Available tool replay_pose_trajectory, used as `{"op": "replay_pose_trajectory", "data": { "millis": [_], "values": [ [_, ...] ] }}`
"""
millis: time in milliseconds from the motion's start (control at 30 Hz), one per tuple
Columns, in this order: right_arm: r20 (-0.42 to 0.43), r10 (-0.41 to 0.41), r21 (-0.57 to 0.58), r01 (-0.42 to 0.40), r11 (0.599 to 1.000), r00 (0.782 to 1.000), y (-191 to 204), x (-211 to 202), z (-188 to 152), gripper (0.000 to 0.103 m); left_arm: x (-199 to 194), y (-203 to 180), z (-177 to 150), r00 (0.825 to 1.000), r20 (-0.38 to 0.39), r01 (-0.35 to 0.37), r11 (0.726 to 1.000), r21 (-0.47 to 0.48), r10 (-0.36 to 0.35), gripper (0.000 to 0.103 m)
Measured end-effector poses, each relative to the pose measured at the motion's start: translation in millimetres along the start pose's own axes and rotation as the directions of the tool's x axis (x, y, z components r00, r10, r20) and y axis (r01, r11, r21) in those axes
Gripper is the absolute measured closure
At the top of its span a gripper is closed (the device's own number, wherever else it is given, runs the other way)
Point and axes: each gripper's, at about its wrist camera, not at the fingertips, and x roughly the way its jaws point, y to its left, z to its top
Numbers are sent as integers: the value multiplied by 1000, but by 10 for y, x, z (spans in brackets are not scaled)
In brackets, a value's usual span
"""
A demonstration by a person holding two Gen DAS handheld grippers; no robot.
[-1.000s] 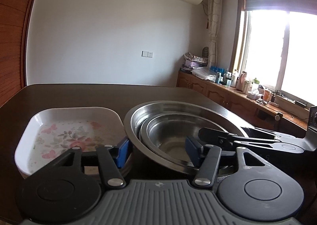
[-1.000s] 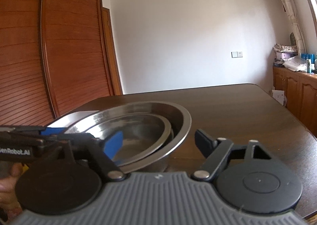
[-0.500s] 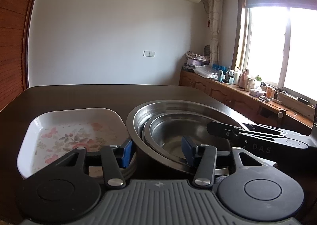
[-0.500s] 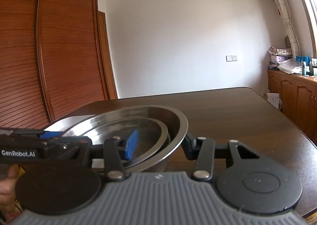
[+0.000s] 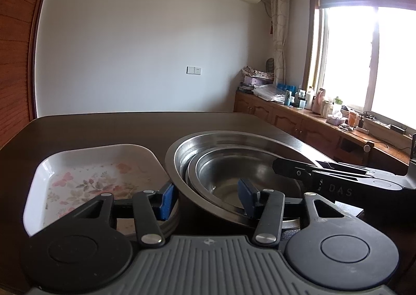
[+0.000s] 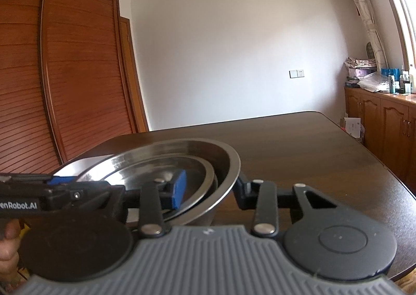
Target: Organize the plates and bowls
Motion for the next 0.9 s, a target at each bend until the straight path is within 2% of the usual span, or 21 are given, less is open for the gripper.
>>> {"op": "replay_pose_trajectory", "data": {
  "millis": [333, 900],
  "values": [
    [12, -3, 6, 3, 1000, 1000, -41, -19, 12, 66, -68, -70, 13, 1000, 18, -6, 1000, 22, 5, 23],
    [50, 9, -5, -8, 1000, 999, -48, -72, 169, 67, -203, -67, 173, 998, 67, 1, 1000, 30, -3, 23]
  ]
}}
